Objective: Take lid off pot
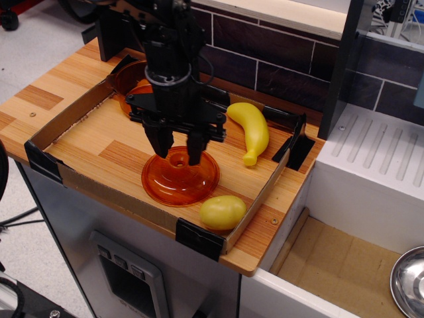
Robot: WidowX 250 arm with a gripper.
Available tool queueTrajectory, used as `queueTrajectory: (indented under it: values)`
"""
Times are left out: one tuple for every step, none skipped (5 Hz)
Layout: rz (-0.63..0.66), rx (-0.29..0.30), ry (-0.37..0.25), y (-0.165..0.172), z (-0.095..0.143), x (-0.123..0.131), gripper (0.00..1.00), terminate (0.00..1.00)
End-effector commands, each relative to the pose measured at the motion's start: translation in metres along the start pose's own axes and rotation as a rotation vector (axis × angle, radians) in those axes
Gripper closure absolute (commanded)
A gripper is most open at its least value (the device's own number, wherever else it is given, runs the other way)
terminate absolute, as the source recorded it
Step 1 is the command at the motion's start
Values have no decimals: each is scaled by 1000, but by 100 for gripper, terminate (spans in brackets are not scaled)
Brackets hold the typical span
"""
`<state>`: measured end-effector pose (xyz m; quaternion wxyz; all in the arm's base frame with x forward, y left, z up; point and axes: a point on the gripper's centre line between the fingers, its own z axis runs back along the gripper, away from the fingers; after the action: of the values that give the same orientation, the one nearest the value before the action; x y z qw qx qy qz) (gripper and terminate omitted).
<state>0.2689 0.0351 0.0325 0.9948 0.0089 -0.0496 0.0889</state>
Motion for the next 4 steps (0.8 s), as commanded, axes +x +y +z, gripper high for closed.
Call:
queueTrajectory:
  values:
    - [29,-27,-38,12,33,8,0,0]
    - [39,-47,-55,16,59,10,0,0]
    - [106,-39,-53,26,86,12,0,0]
    - [106,-39,-53,26,86,12,0,0]
